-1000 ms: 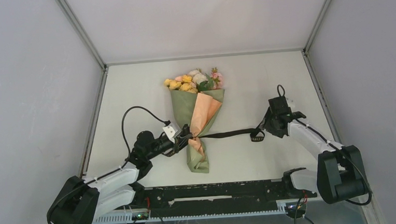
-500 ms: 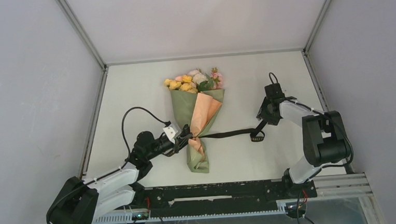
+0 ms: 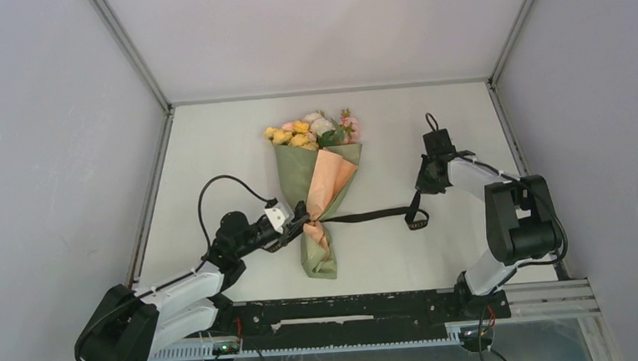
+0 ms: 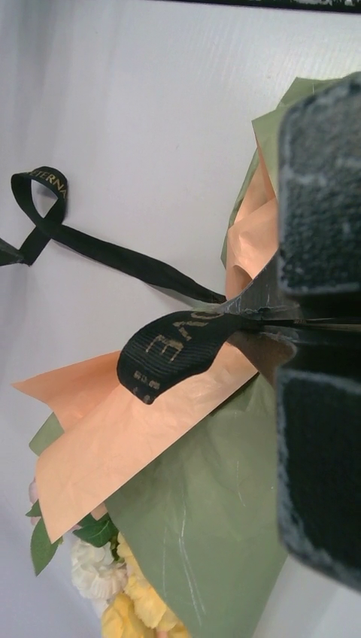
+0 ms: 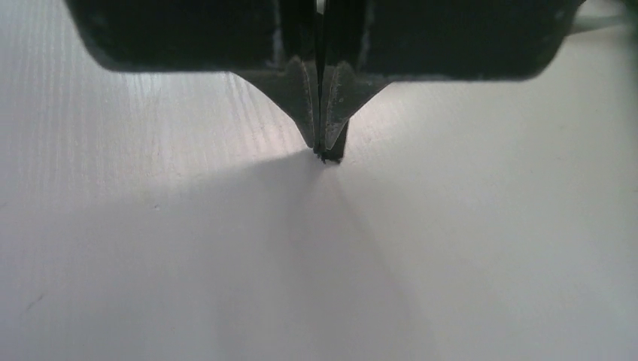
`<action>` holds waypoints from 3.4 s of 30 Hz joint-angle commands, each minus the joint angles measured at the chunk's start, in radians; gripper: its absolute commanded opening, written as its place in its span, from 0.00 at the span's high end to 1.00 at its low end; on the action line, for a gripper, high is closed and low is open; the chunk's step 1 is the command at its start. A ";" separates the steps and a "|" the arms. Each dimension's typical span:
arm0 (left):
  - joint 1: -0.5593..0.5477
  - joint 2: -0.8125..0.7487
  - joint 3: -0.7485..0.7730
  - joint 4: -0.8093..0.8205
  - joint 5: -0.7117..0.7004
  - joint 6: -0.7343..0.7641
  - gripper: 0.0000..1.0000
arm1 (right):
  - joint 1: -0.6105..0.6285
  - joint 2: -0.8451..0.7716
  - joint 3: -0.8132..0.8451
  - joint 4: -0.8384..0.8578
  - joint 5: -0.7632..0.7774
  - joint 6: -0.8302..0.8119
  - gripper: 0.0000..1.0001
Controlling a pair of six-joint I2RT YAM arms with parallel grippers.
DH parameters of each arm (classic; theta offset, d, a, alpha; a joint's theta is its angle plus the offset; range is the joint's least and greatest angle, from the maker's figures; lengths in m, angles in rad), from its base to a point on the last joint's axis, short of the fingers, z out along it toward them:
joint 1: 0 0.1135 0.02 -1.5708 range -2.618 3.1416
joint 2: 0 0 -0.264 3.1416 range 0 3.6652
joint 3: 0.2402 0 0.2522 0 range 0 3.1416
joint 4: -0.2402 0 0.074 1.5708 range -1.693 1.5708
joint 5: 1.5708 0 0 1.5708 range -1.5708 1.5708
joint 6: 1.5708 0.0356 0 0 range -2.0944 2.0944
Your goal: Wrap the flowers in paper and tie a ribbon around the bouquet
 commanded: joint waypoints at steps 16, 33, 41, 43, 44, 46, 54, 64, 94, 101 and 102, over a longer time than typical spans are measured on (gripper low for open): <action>-0.007 -0.073 -0.024 0.026 0.068 0.258 1.00 | 0.560 -0.224 0.579 -0.061 -0.013 -0.214 1.00; -0.019 -0.140 -0.068 -0.010 0.086 0.290 1.00 | 0.898 0.518 1.526 -0.264 -0.260 -0.182 0.73; -0.019 -0.139 -0.072 -0.010 0.083 0.256 1.00 | 0.846 0.304 1.335 -0.268 -0.266 -0.345 0.14; -0.021 -0.141 -0.069 -0.011 0.068 0.238 1.00 | 0.809 0.192 1.152 -0.214 -0.321 -0.374 0.14; -0.020 -0.143 -0.068 -0.015 0.060 0.232 1.00 | 0.788 0.125 1.050 -0.172 -0.355 -0.394 0.14; -0.020 -0.145 -0.067 -0.026 0.044 0.225 1.00 | 0.746 -0.026 0.804 -0.023 -0.455 -0.426 0.15; -0.021 -0.132 -0.064 -0.029 0.046 0.225 1.00 | 0.689 -0.409 0.061 0.484 -0.775 -0.609 0.17; -0.021 -0.125 -0.049 -0.041 0.043 0.234 1.00 | 0.695 -0.177 0.120 0.544 -0.832 -0.644 0.22; 0.177 -0.125 0.534 -1.169 -0.251 0.133 0.35 | 0.588 -0.024 0.222 0.445 -0.850 -0.381 1.00; 0.446 0.109 0.827 -1.555 -0.545 -0.175 0.54 | 0.616 -0.041 0.223 0.454 -0.832 -0.375 1.00; 0.472 0.149 0.855 -1.573 -0.524 -0.213 0.52 | 0.620 -0.046 0.221 0.453 -0.824 -0.375 1.00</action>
